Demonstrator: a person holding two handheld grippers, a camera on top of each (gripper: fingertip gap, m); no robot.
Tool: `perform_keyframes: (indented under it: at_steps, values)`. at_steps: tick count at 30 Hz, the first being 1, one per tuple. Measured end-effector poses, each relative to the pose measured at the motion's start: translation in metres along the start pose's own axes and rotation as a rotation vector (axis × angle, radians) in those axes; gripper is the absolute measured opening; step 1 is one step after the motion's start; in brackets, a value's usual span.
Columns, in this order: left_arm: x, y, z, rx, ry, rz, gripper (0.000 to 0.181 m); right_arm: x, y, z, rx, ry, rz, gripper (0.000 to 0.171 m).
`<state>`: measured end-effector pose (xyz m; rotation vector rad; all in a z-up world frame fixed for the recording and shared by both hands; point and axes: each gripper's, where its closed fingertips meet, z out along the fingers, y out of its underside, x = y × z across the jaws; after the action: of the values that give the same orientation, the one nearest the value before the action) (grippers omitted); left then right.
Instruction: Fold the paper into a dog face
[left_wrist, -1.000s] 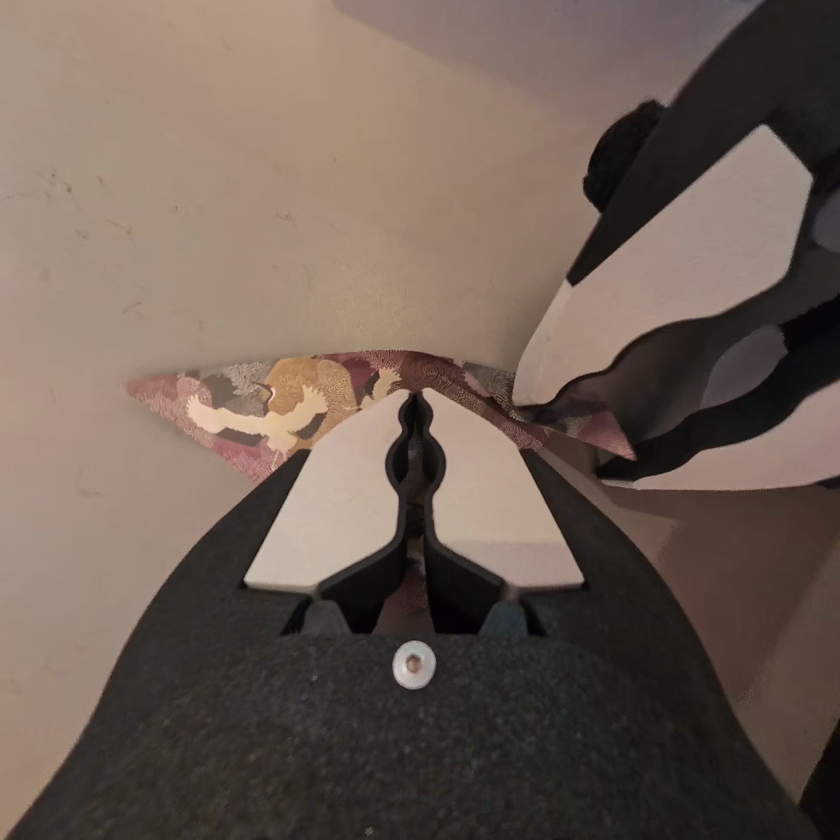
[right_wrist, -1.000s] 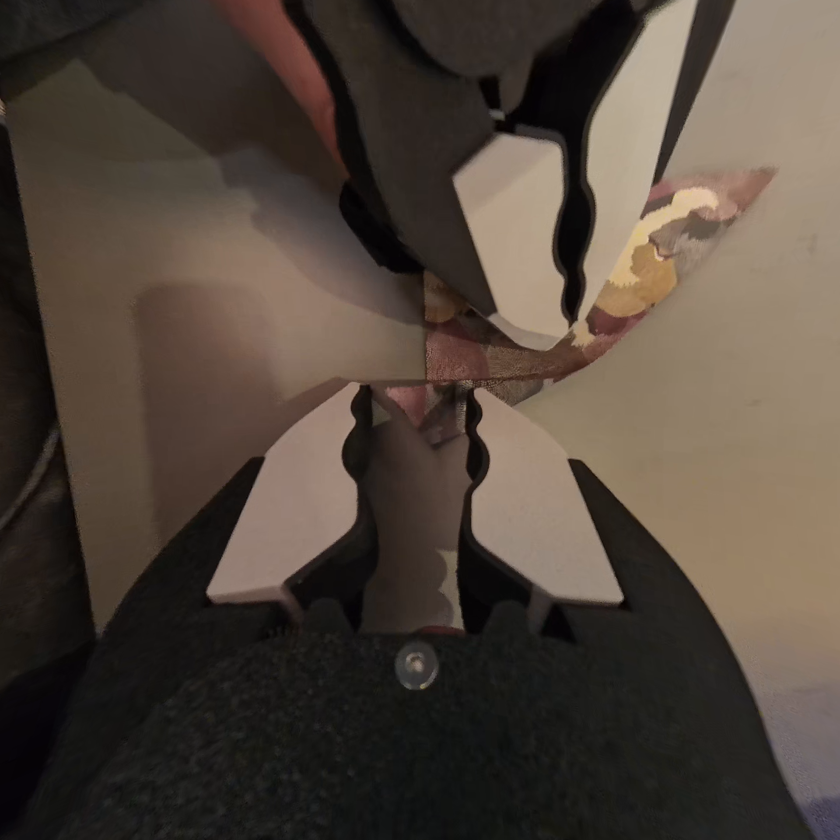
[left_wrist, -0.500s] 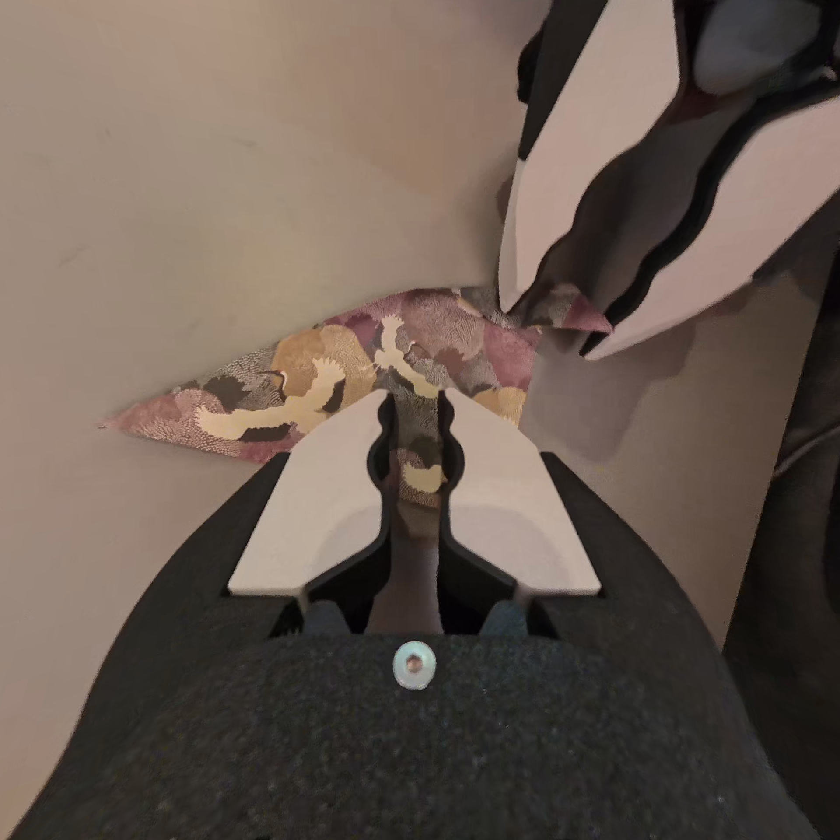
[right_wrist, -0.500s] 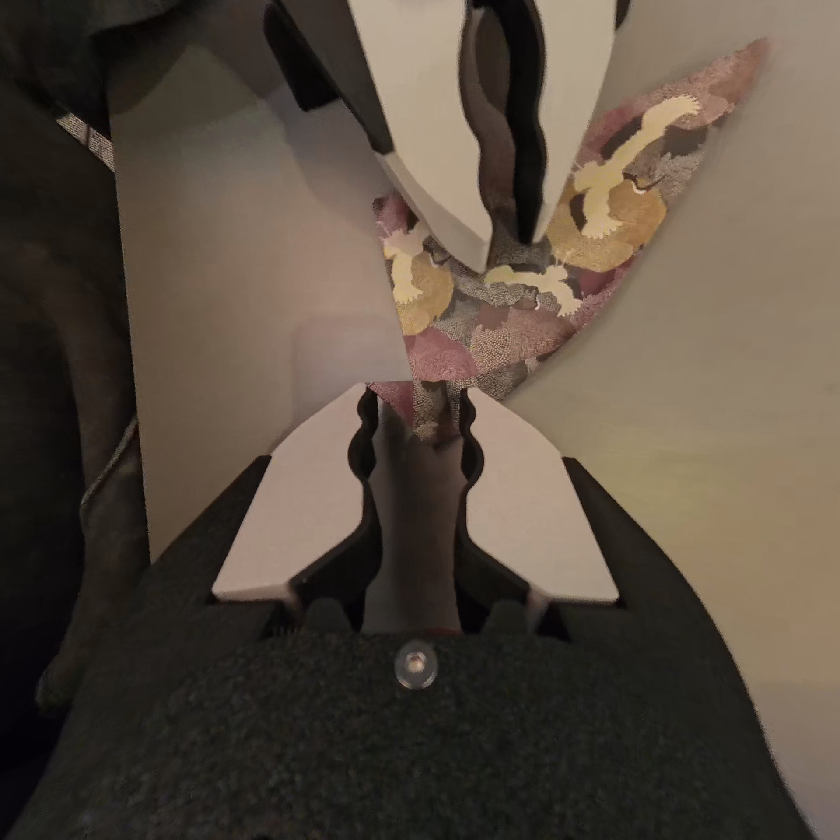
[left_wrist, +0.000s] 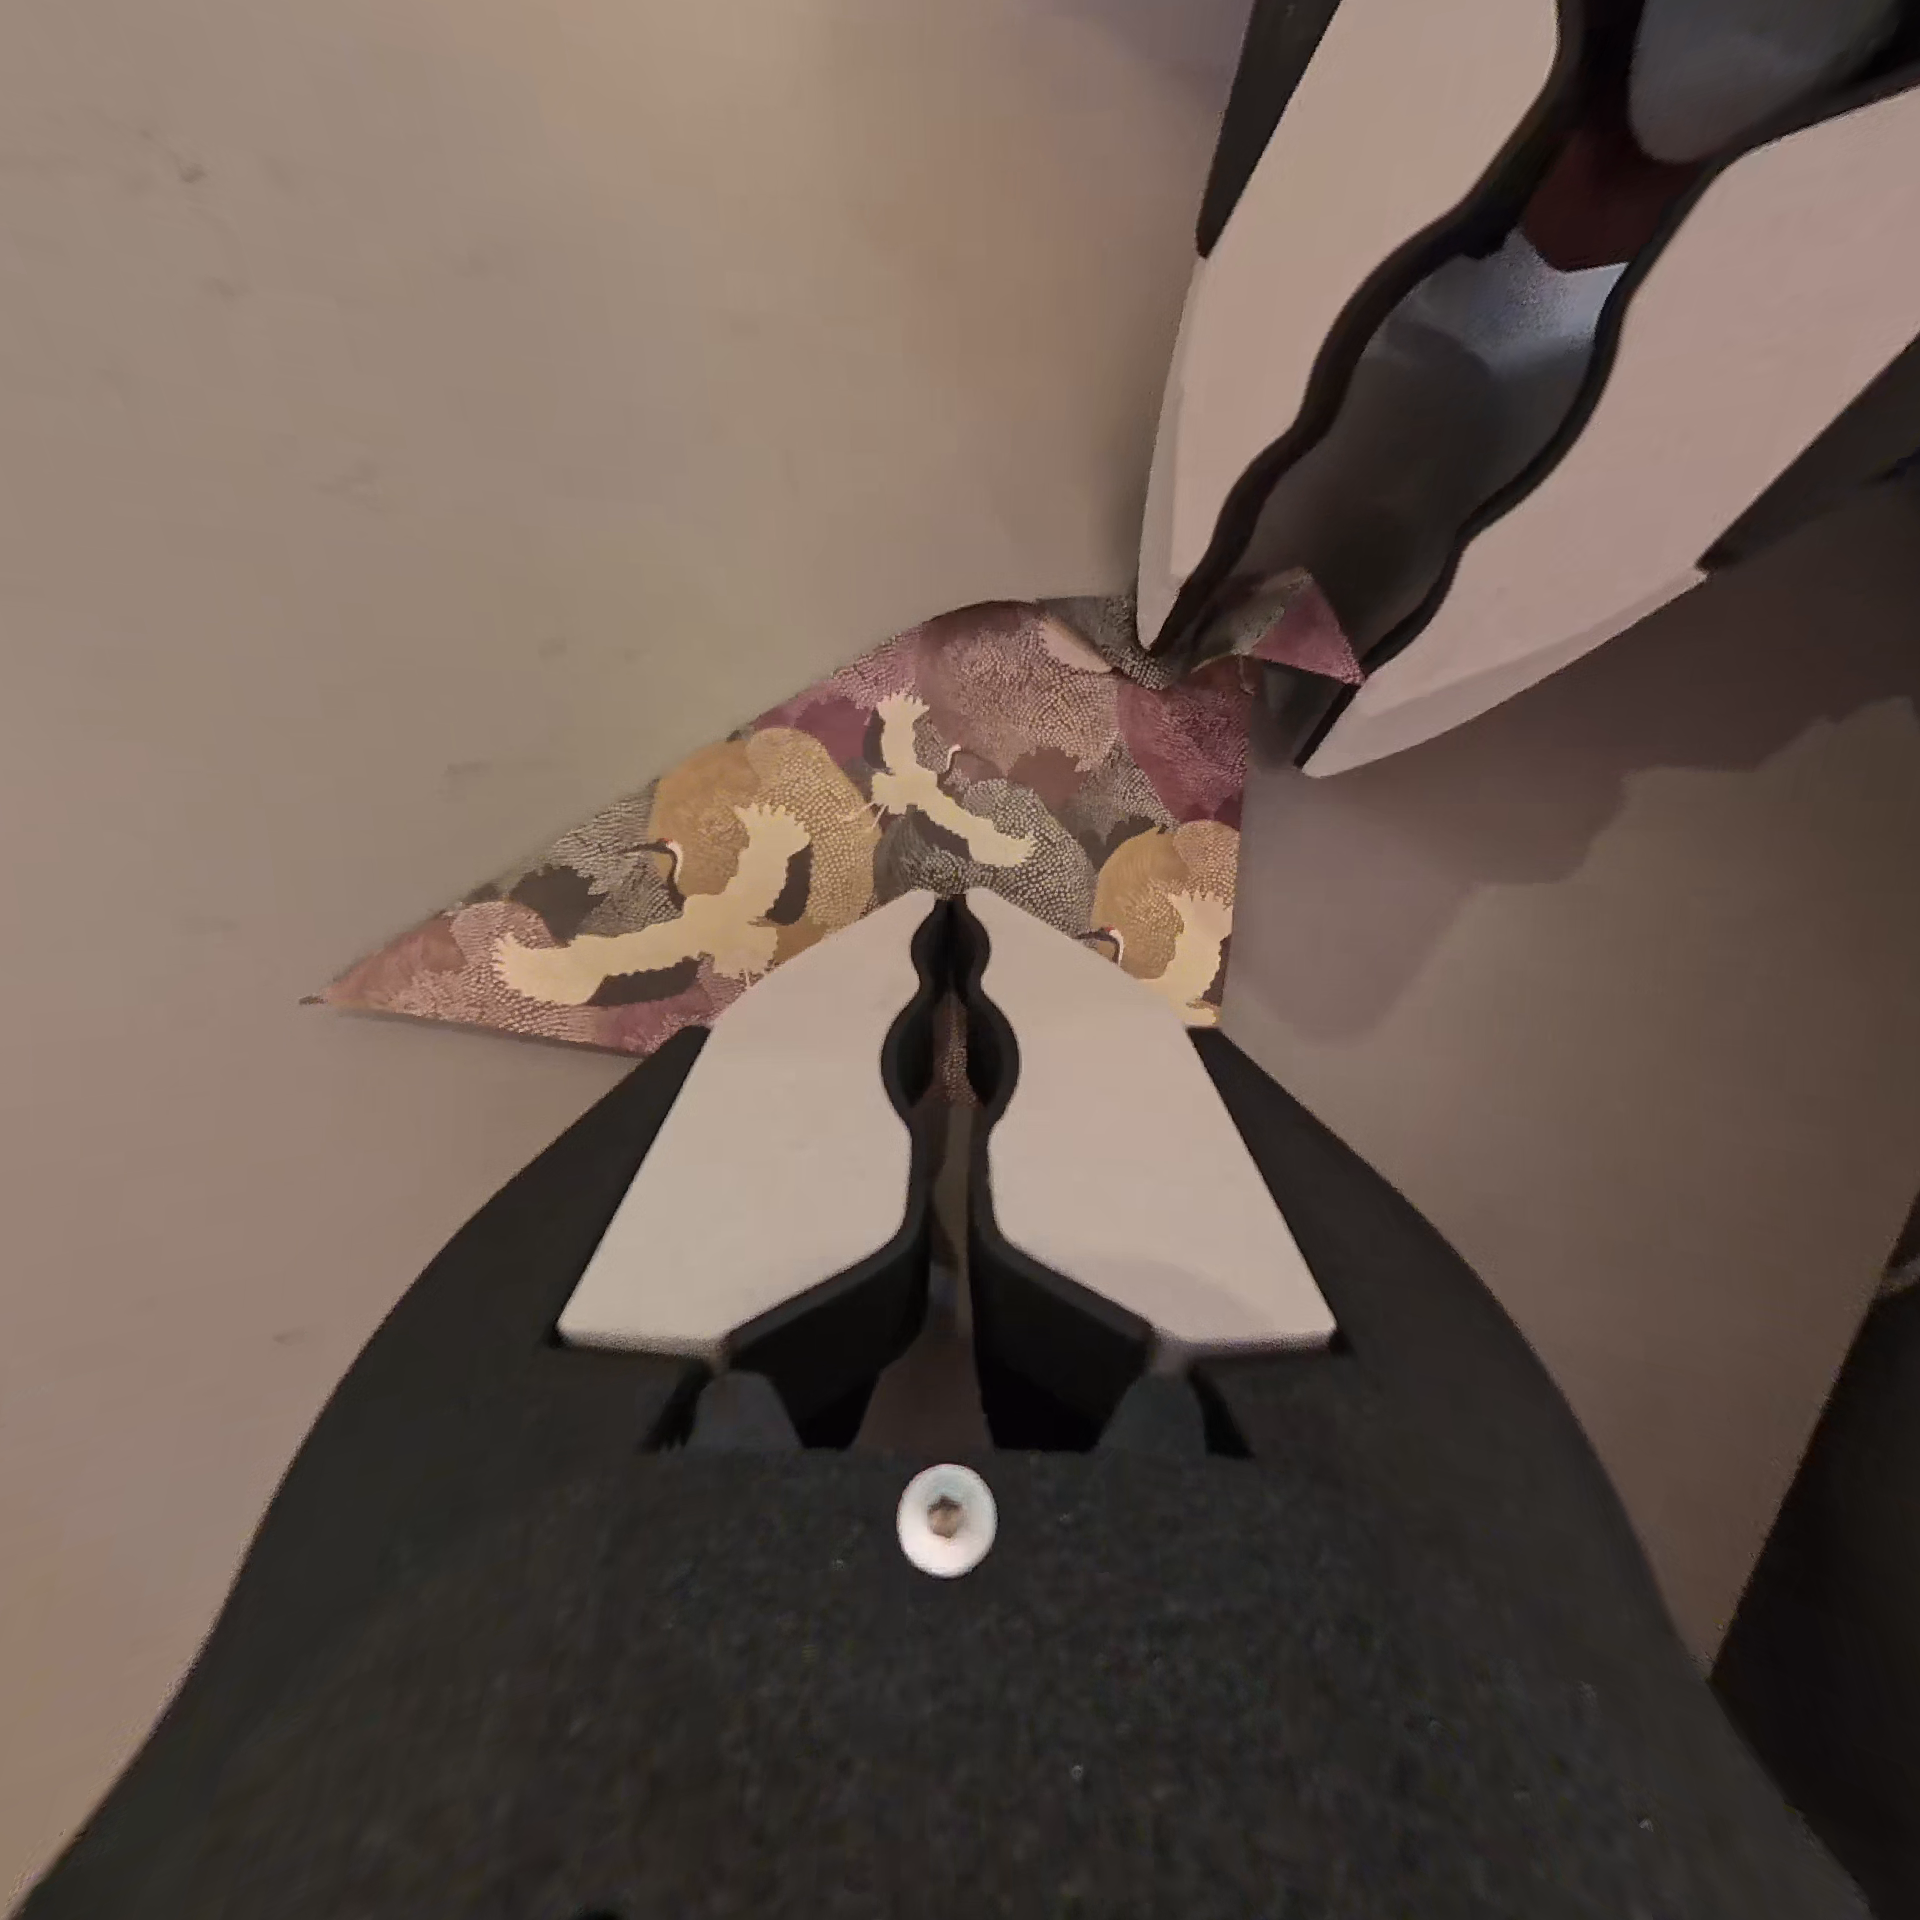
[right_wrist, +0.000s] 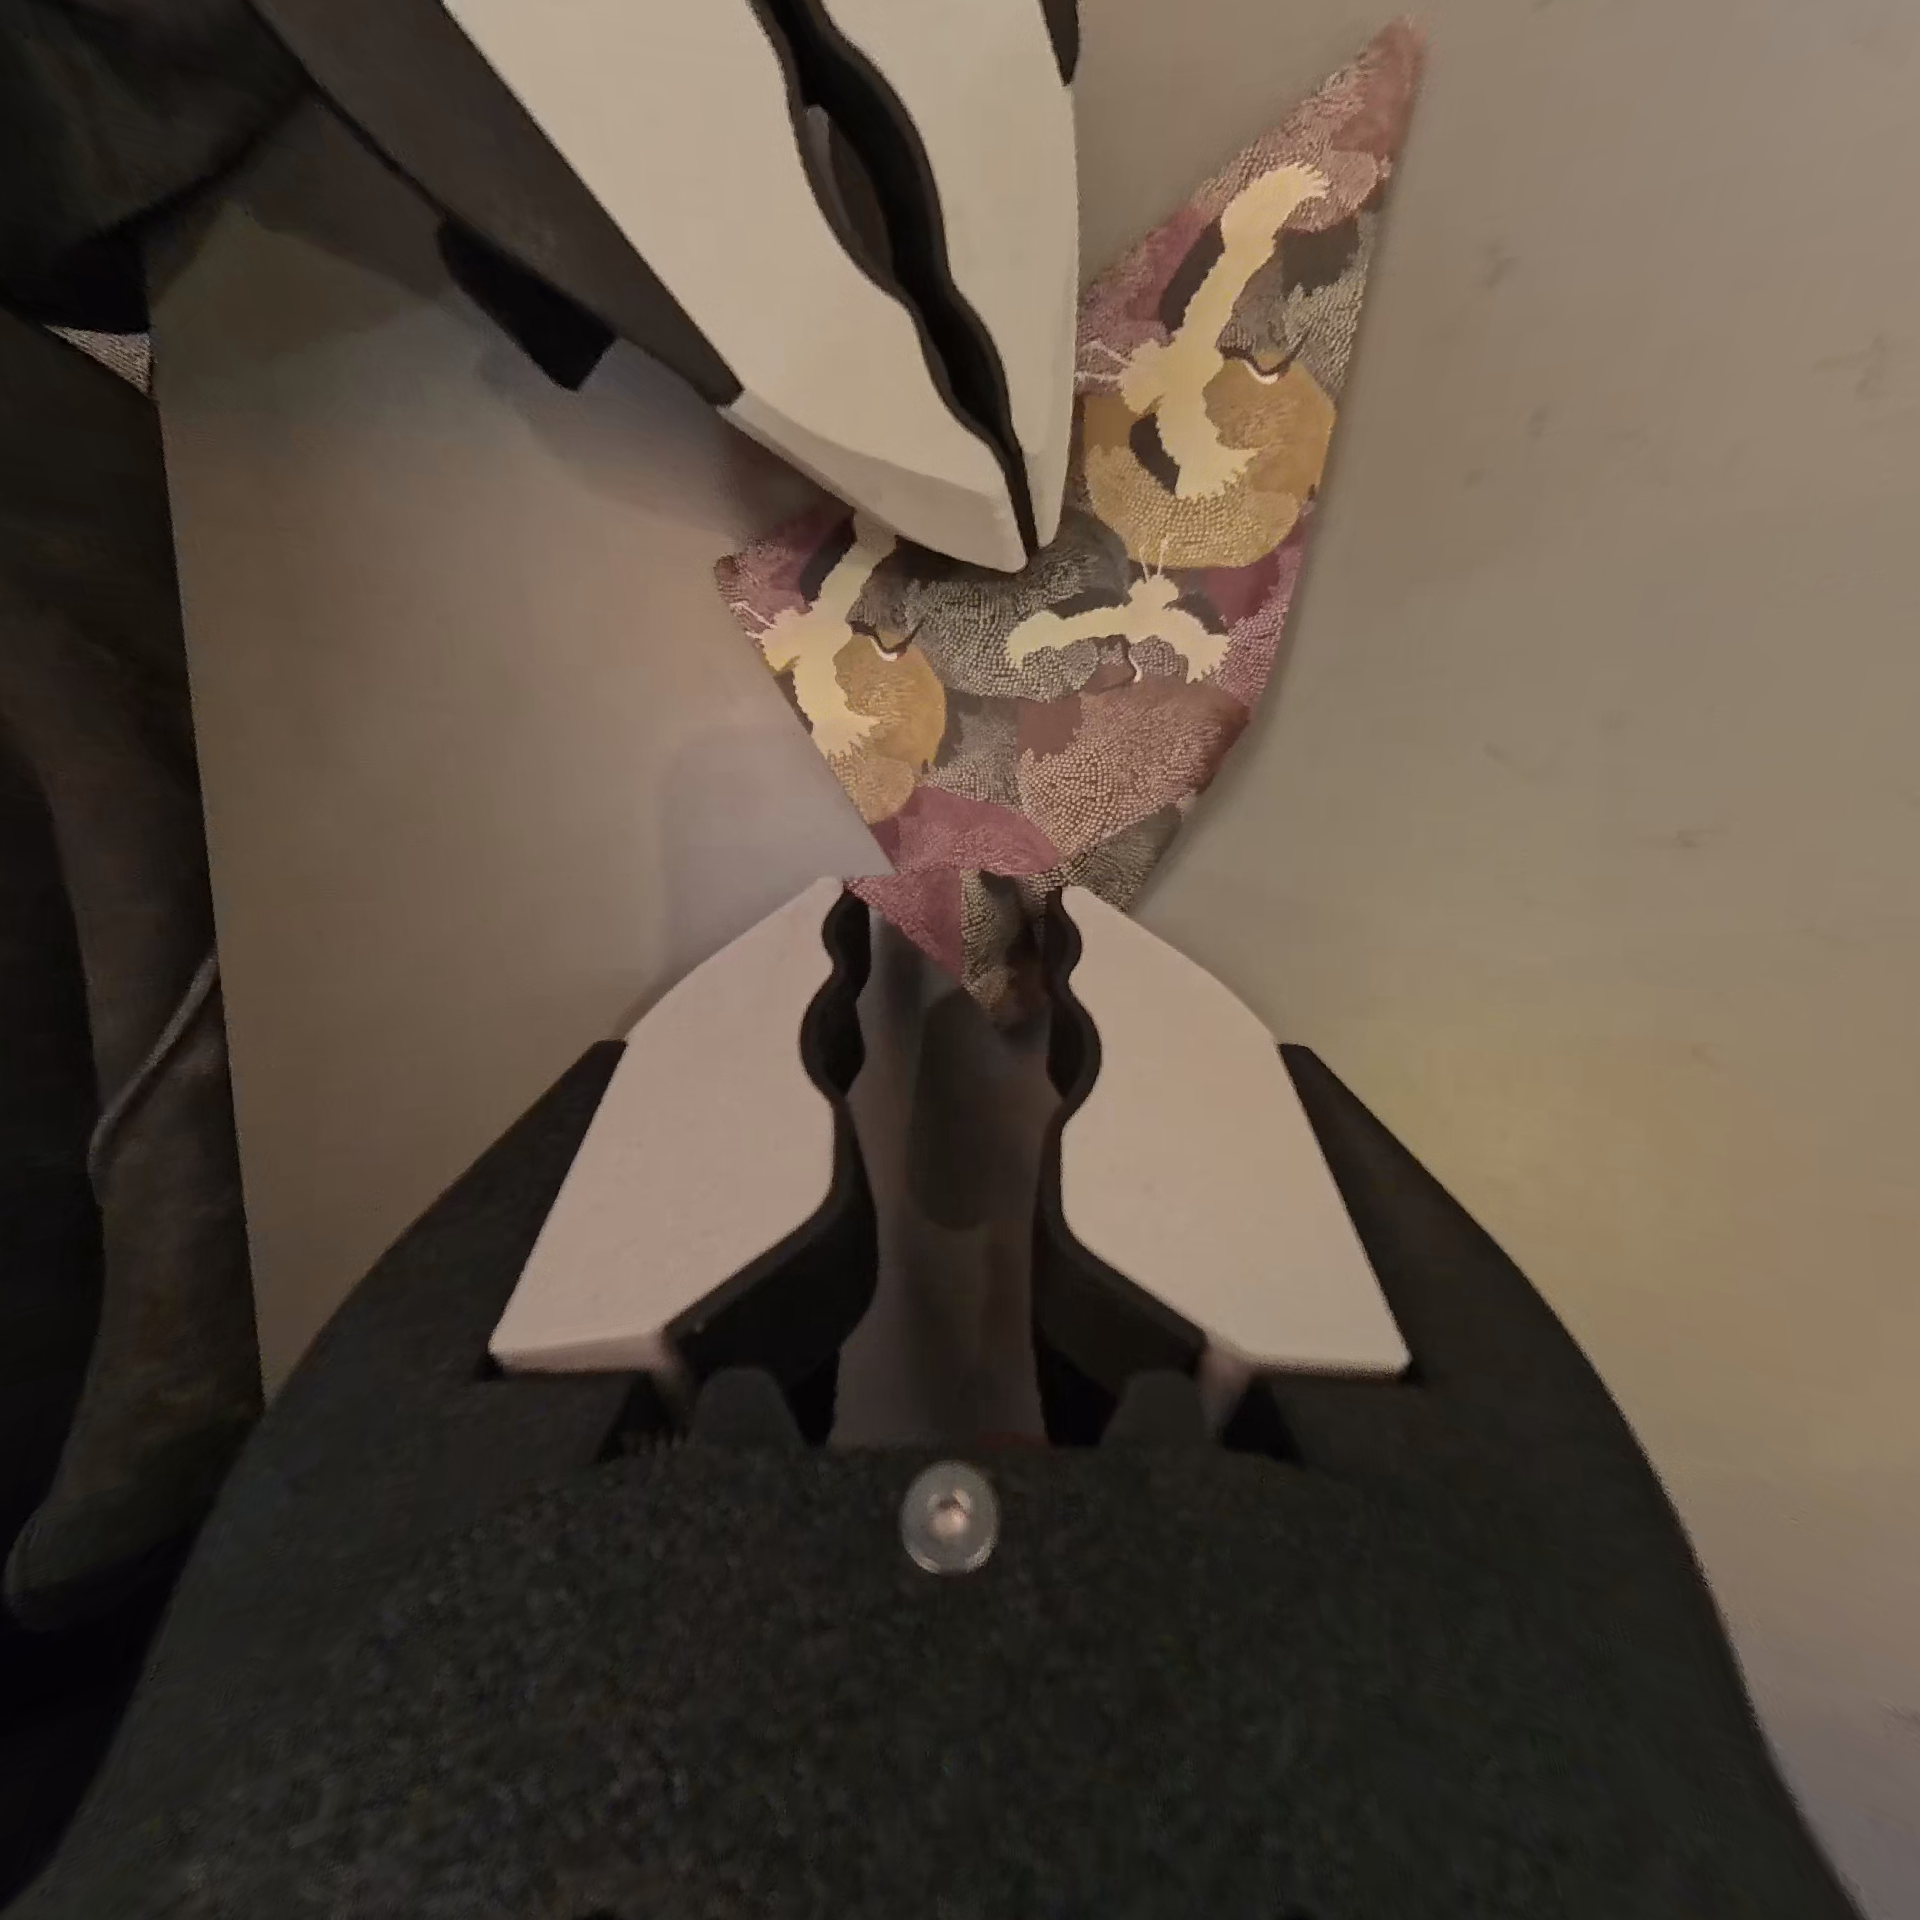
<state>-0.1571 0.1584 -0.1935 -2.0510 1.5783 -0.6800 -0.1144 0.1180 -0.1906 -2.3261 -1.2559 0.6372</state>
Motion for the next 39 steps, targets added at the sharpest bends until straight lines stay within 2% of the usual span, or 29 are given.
perform_keyframes:
  at_steps: [8,14,17,21,24,26,28,30,32,39]
  values:
    - [0.014,-0.008,0.009,0.021,-0.034,-0.045,0.0,-0.008,0.002,-0.001,-0.018,0.012,-0.003,0.042]
    - [0.015,-0.009,0.009,0.018,-0.062,-0.055,0.0,-0.005,0.007,-0.006,0.016,0.008,0.036,0.042]
    - [0.015,-0.009,0.009,0.021,-0.066,-0.053,0.0,0.0,0.007,-0.019,0.091,0.027,0.118,0.041]
    - [0.016,-0.008,0.009,0.023,-0.073,-0.046,0.0,0.033,0.02,-0.048,0.196,0.262,0.276,0.037]
    - [0.016,-0.008,0.009,0.027,-0.074,-0.046,0.0,0.027,0.038,-0.052,0.181,0.235,0.455,0.032]
    - [0.016,-0.008,0.009,0.03,-0.075,-0.05,0.0,0.017,0.039,-0.047,0.197,0.21,0.486,0.032]
    - [0.016,-0.008,0.009,0.03,-0.08,-0.051,0.0,0.011,0.038,-0.042,0.21,0.203,0.486,0.026]
    - [0.016,-0.008,0.009,0.029,-0.089,-0.054,0.0,0.01,0.037,-0.036,0.207,0.197,0.497,0.001]
    - [0.016,-0.009,0.01,0.028,-0.1,-0.066,0.0,0.013,0.037,-0.034,0.186,0.241,0.487,0.0]
    - [0.025,-0.012,0.013,0.046,-0.133,-0.153,0.0,0.037,0.023,-0.04,0.034,0.616,0.174,0.0]
